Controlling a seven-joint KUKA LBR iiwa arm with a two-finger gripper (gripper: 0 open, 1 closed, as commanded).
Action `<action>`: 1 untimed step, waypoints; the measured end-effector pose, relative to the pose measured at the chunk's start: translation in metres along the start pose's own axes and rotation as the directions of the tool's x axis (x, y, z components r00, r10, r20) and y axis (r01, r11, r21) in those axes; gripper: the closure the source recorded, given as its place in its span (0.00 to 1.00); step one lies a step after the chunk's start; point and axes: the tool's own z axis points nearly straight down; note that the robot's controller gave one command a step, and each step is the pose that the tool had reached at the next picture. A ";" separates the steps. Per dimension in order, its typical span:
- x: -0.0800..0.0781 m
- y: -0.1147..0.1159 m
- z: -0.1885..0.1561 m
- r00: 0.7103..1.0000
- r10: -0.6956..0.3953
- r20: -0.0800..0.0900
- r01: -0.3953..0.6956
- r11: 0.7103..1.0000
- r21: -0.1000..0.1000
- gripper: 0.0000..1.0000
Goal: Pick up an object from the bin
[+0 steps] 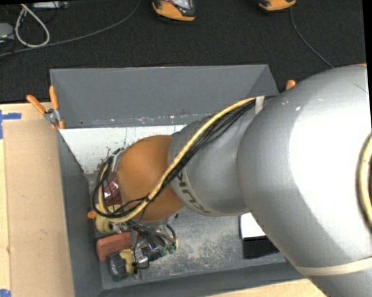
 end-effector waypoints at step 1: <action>0.010 -0.017 -0.066 1.000 -0.001 0.004 0.001 1.000 -0.003 0.00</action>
Offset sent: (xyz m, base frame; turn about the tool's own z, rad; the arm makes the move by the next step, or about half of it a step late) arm 0.0197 -0.0367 0.1431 -0.0730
